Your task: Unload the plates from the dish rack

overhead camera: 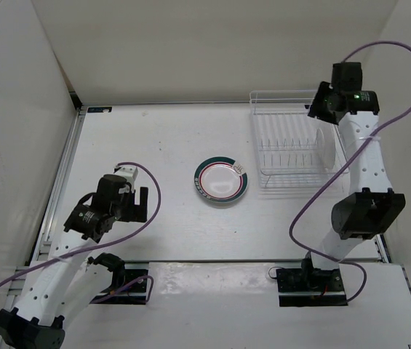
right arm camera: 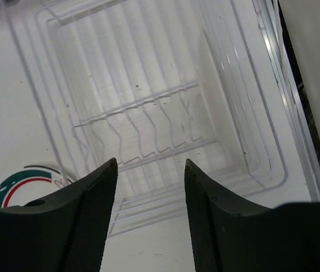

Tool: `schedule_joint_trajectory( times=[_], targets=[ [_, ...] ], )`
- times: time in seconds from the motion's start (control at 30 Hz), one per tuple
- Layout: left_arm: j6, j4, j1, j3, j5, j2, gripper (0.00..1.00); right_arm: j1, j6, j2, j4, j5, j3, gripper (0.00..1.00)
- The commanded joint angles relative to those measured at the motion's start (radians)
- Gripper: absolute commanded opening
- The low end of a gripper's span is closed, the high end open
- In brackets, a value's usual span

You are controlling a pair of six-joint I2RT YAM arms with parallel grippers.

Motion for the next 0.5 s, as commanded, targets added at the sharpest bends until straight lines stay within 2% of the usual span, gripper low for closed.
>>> schedule_joint_trajectory(
  times=[0.0, 0.03, 0.07, 0.13, 0.17, 0.33, 0.47],
  targets=[
    [-0.01, -0.007, -0.002, 0.02, 0.001, 0.009, 1.0, -0.117, 0.063, -0.065, 0.09, -0.11, -0.113, 0.56],
    [-0.011, -0.01, -0.002, 0.021, 0.002, 0.011, 1.0, -0.138, 0.07, -0.094, 0.118, -0.151, -0.215, 0.57],
    [-0.01, -0.01, -0.003, 0.021, -0.001, 0.015, 1.0, -0.193, 0.077, -0.115, 0.191, -0.191, -0.241, 0.57],
    [-0.013, -0.01, -0.003, 0.018, 0.001, 0.032, 1.0, -0.226, 0.095, -0.109, 0.212, -0.234, -0.265, 0.59],
    [-0.013, -0.013, -0.003, 0.02, 0.002, 0.035, 1.0, -0.268, 0.097, -0.094, 0.209, -0.297, -0.259, 0.59],
    [-0.01, -0.015, -0.002, 0.031, 0.008, 0.102, 1.0, -0.334, 0.087, 0.016, 0.164, -0.41, -0.146, 0.6],
    [-0.008, -0.015, -0.002, 0.032, 0.007, 0.124, 1.0, -0.374, 0.089, 0.079, 0.205, -0.483, -0.114, 0.6]
  ],
)
